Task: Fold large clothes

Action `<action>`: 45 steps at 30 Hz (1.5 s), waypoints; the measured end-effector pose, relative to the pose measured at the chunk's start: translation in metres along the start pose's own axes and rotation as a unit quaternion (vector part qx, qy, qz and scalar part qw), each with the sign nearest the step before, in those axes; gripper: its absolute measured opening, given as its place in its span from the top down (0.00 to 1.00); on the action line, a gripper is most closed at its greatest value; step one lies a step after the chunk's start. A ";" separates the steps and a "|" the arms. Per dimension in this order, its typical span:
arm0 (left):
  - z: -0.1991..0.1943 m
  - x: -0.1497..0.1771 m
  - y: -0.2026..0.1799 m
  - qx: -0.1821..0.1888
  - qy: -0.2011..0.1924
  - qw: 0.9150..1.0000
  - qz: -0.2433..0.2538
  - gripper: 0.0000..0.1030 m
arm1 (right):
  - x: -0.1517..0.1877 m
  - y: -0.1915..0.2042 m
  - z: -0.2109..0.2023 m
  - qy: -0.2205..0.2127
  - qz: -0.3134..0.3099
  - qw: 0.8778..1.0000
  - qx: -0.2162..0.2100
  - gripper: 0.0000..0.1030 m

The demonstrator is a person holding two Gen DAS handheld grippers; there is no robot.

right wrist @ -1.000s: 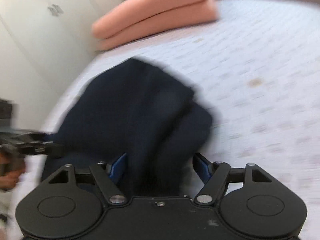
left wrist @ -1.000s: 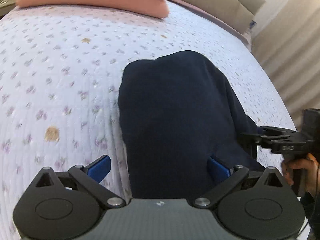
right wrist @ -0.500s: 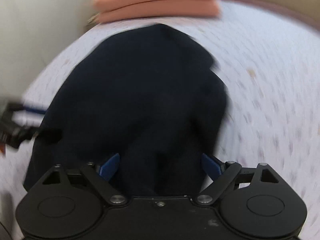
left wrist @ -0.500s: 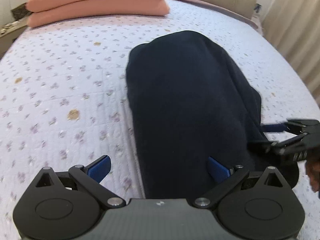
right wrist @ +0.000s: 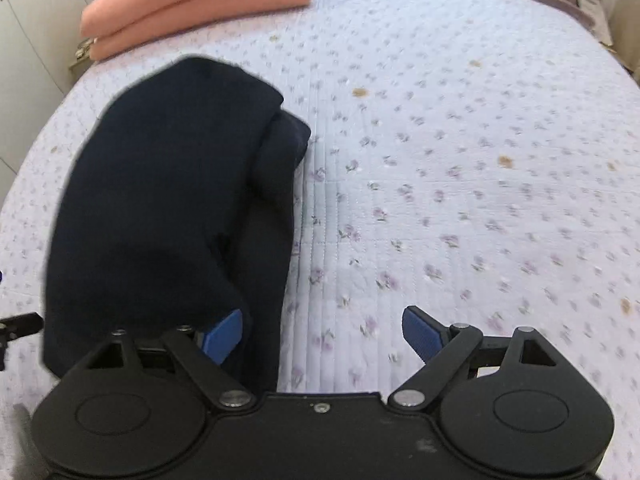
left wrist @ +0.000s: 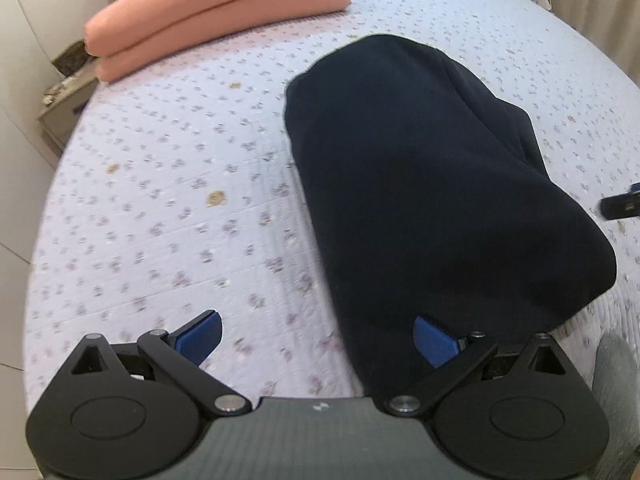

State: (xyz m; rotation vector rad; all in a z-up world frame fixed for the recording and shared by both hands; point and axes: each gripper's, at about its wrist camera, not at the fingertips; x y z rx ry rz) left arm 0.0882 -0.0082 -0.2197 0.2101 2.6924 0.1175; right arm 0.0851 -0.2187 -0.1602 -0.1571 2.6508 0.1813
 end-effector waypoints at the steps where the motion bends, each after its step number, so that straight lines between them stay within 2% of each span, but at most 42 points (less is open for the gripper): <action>1: -0.005 0.002 0.002 -0.004 -0.001 1.000 -0.003 0.00 | 0.004 0.005 -0.013 -0.011 -0.004 1.000 -0.008 0.01; 4: -0.024 0.005 0.006 -0.008 -0.012 1.000 -0.013 0.00 | 0.016 0.031 -0.037 -0.022 -0.045 0.999 -0.007 0.01; 8: -0.055 0.006 0.009 -0.022 -0.046 0.999 -0.011 0.00 | 0.023 0.064 -0.029 -0.006 -0.097 0.995 -0.026 0.01; 12: -0.071 0.009 0.012 0.006 -0.056 0.998 -0.022 0.00 | 0.026 0.083 -0.028 0.006 -0.131 0.991 -0.035 0.01; 17: -0.073 0.012 0.013 0.006 -0.054 0.998 -0.029 0.00 | 0.025 0.085 -0.032 0.006 -0.129 0.991 -0.024 0.01; 27: -0.062 0.010 0.019 0.010 -0.042 0.998 -0.044 0.00 | 0.025 0.087 -0.026 0.014 -0.139 0.990 -0.031 0.01; 34: -0.060 0.006 0.017 0.030 -0.046 0.998 -0.039 0.00 | 0.026 0.086 -0.026 0.017 -0.135 0.990 -0.030 0.01; 45: -0.053 0.010 0.015 0.031 -0.037 0.998 -0.030 0.00 | 0.026 0.090 -0.027 0.017 -0.146 0.989 -0.022 0.01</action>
Point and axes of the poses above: each gripper's, at about its wrist camera, not at the fingertips, and z roughly the way its jaws point, y to its left, x to its underside, and after that the axes turned 1 degree about z, right-handed
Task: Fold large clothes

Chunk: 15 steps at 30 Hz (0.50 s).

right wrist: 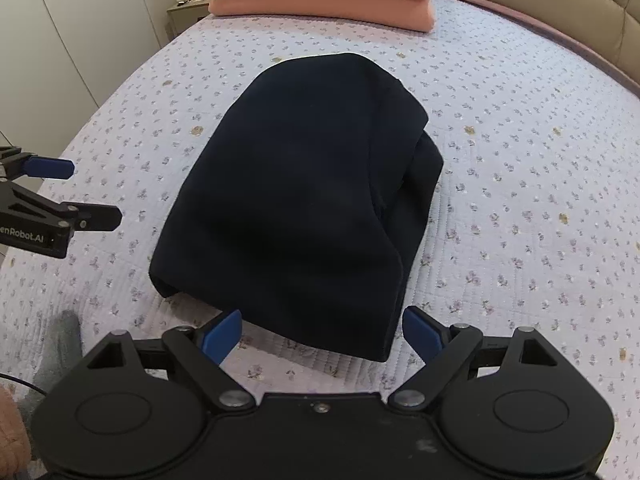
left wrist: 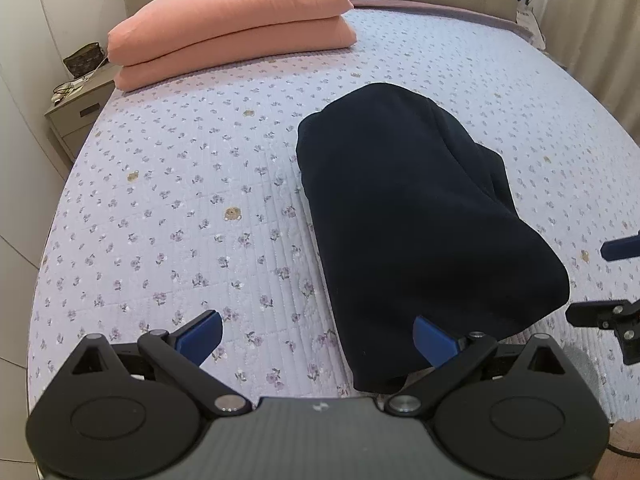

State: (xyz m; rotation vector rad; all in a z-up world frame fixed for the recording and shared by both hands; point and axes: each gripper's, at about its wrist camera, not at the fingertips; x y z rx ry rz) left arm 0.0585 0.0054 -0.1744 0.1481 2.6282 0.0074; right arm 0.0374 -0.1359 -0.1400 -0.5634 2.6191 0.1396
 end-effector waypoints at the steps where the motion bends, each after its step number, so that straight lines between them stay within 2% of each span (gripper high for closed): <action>1: 0.001 0.001 -0.001 0.000 0.002 1.000 0.002 0.00 | 0.000 0.000 0.000 0.000 0.000 1.000 0.000 0.01; 15: 0.003 0.002 -0.004 0.002 0.002 1.000 0.008 0.00 | 0.000 0.000 -0.001 -0.001 -0.003 1.000 -0.001 0.01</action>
Point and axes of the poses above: each gripper's, at about its wrist camera, not at the fingertips, and z roughly the way its jaws point, y to its left, x to its underside, and after that the axes turned 1 degree about z, right-handed
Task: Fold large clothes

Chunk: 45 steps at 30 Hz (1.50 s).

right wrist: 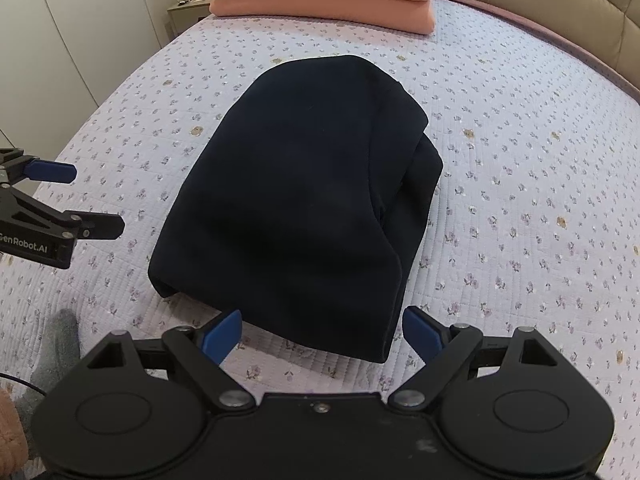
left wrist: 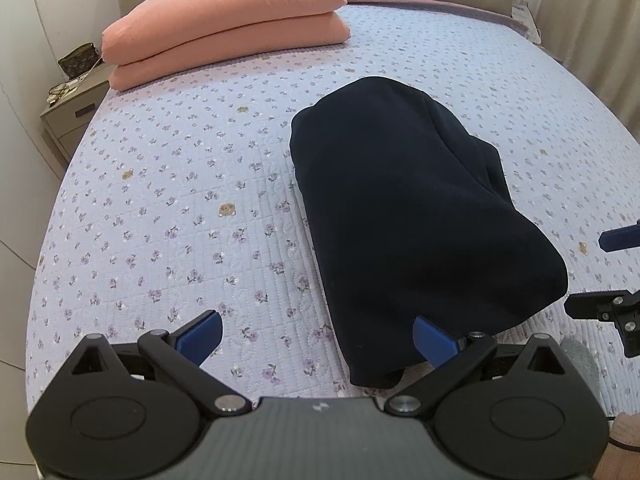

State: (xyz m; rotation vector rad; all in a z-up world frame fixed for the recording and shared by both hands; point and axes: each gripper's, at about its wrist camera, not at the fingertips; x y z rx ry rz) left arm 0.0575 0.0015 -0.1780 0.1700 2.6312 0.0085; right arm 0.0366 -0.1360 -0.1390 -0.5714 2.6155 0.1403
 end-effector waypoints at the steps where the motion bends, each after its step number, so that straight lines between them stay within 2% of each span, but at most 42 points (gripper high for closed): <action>1: -0.001 0.000 -0.001 -0.001 -0.001 1.000 0.004 0.00 | 0.000 0.000 0.000 -0.001 -0.001 1.000 0.001 0.01; 28: 0.001 0.000 -0.006 0.006 0.003 1.000 0.020 0.00 | 0.001 0.006 0.001 0.003 -0.009 1.000 -0.004 0.01; 37: 0.000 -0.002 -0.002 0.000 -0.007 1.000 0.014 0.00 | 0.002 0.005 0.003 0.008 -0.009 1.000 -0.005 0.01; 41: 0.003 -0.002 -0.004 -0.016 -0.008 0.999 0.030 0.00 | 0.002 0.005 0.003 0.008 -0.010 1.000 -0.005 0.01; 45: 0.003 -0.001 -0.007 -0.016 -0.007 0.999 0.041 0.00 | 0.002 0.005 0.004 0.010 -0.010 1.000 -0.005 0.01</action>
Point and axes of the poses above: each gripper's, at about its wrist camera, not at the fingertips, and z roughly the way its jaws point, y to its left, x to its underside, and after that the axes turned 1 degree about z, right-handed
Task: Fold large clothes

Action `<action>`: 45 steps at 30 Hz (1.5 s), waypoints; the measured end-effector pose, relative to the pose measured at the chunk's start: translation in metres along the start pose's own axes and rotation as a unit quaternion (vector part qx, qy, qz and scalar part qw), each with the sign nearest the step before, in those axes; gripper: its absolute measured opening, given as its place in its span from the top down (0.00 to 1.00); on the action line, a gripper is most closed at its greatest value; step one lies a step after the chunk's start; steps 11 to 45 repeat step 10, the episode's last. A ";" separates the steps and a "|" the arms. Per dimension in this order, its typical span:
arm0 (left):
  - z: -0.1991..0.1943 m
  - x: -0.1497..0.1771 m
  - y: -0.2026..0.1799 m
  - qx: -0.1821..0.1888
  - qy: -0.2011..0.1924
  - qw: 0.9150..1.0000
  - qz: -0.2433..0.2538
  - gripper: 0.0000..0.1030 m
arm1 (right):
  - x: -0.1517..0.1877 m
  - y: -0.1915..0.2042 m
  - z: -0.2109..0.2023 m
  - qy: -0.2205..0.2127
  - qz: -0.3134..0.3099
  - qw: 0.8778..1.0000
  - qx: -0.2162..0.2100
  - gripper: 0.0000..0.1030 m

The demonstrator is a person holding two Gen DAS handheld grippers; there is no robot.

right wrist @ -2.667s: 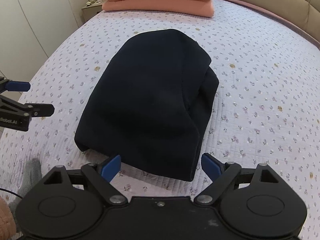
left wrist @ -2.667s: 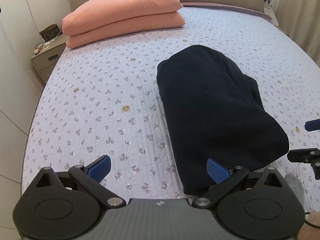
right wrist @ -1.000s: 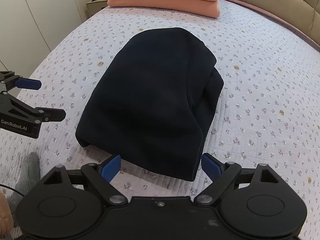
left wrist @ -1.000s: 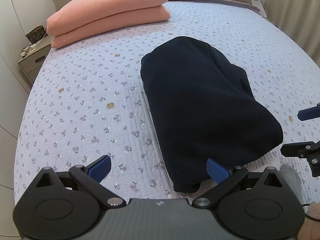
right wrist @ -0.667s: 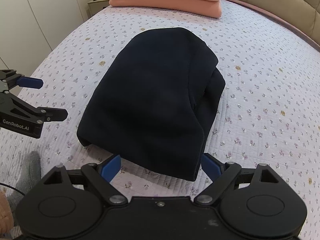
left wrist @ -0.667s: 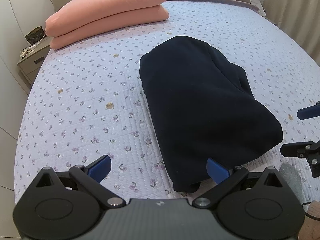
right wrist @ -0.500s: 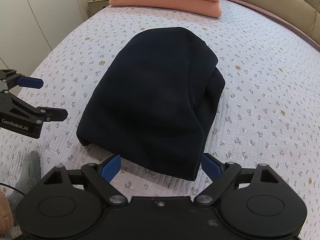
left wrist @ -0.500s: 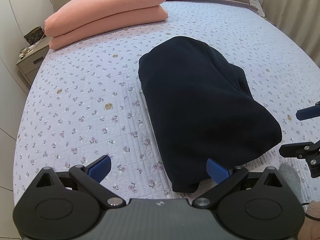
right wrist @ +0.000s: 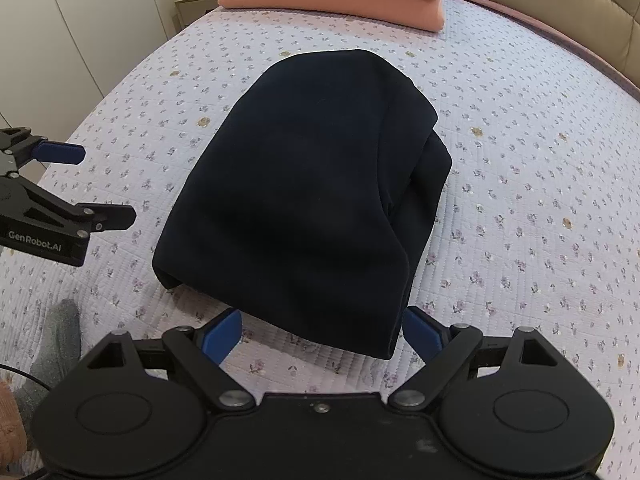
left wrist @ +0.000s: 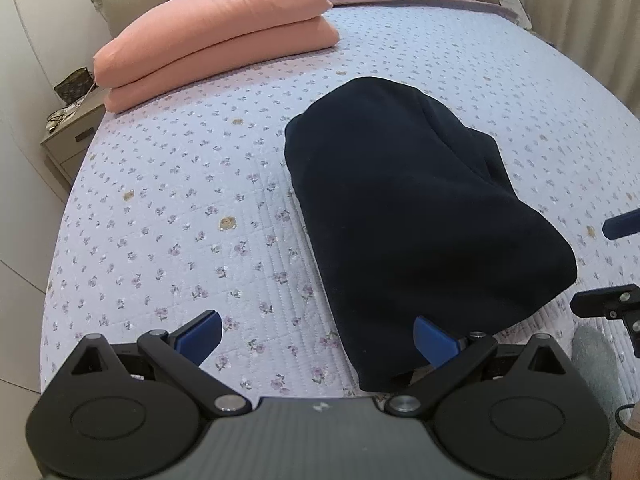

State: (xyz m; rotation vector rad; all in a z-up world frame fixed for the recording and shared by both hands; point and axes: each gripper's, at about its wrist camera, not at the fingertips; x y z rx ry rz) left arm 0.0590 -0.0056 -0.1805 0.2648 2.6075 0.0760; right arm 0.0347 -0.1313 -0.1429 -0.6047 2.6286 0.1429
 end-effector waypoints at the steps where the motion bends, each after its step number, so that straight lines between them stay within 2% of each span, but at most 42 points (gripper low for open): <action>1: 0.000 0.000 0.000 0.000 0.001 1.000 0.001 0.00 | 0.000 0.000 0.000 0.000 0.000 1.000 0.000 0.01; 45: 0.000 0.001 -0.002 0.004 0.001 1.000 0.010 0.00 | 0.000 -0.001 0.000 0.000 0.000 1.000 0.000 0.01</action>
Point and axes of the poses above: each gripper's, at about its wrist camera, not at the fingertips, and z roughly the way its jaws point, y to its left, x to its underside, and after that the axes turned 1 degree about z, right-handed
